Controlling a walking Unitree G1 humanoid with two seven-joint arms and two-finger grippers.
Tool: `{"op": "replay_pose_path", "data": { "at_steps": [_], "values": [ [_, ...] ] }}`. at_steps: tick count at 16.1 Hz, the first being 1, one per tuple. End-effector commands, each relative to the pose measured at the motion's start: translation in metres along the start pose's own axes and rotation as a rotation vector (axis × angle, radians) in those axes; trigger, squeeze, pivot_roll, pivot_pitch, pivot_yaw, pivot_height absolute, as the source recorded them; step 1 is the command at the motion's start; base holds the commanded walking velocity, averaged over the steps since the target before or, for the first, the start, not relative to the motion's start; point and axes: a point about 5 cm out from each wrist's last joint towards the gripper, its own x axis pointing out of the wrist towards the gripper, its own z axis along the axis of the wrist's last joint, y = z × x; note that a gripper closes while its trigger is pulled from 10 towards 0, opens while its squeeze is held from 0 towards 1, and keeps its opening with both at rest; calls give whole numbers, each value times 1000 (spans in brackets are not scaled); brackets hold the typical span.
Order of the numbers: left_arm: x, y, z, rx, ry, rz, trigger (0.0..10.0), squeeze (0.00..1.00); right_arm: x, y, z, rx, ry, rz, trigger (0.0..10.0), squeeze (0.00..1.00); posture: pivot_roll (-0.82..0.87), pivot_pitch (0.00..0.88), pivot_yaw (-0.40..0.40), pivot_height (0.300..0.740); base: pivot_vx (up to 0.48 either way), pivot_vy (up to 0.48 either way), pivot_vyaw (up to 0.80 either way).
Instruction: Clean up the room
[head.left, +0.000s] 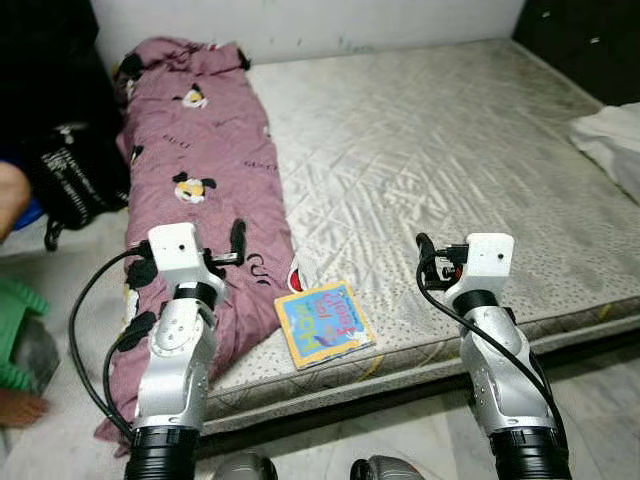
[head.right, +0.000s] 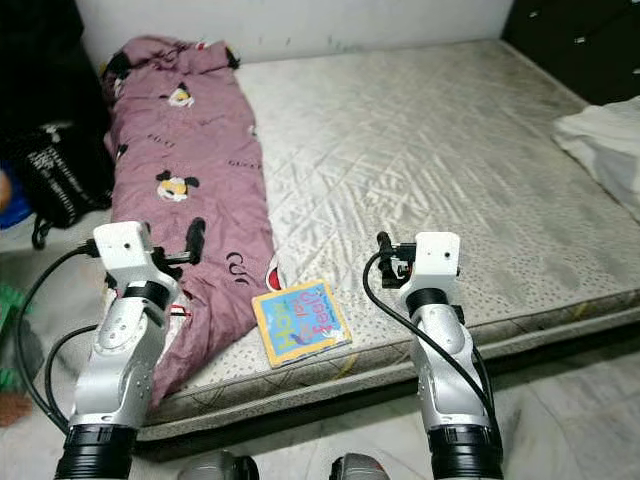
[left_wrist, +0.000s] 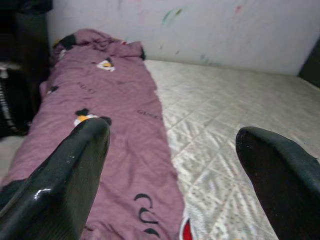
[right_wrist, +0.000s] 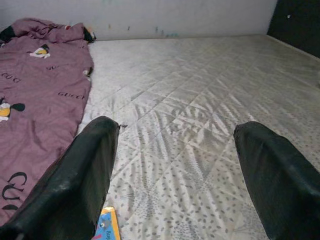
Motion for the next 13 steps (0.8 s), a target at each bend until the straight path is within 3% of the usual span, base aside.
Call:
{"op": "replay_pose_path", "data": {
  "at_steps": [1, 4, 7, 9, 10, 11, 13],
  "values": [
    [0, 2, -1, 9, 10, 4, 10000, 0, 1, -3, 5, -7, -21, -13, 10000, 0, -56, 50, 31, 740, 0, 0, 0],
    [4, -3, 1, 3, -1, -10, 10000, 0, 4, -6, 8, -19, -31, -18, 10000, 0, -50, 40, 21, 740, 0, 0, 0],
    [-2, 7, 0, 12, 9, 39, 10000, 0, 7, -3, 10, -14, -33, 14, 10000, 0, -27, 52, 5, 740, 0, 0, 0],
    [-8, 14, -5, 76, 38, 34, 10000, 0, 6, -2, 5, -10, -21, 15, 10000, 0, -16, 58, 5, 740, 0, 0, 0],
    [-11, 20, -6, 221, 48, 26, 10000, 0, 5, 3, 3, -9, -13, 20, 10000, 0, -20, 59, 11, 740, 0, 0, 0],
    [-12, 10, -3, 302, 12, -70, 10000, 0, 2, 7, 3, -10, -17, 32, 10000, 0, -29, 80, 22, 740, 0, 0, 0],
    [-12, -18, -5, 263, 15, -182, 10000, 0, -1, 5, 3, -27, -17, 32, 10000, 0, -37, 100, 28, 740, 0, 0, 0]
  ]
}}
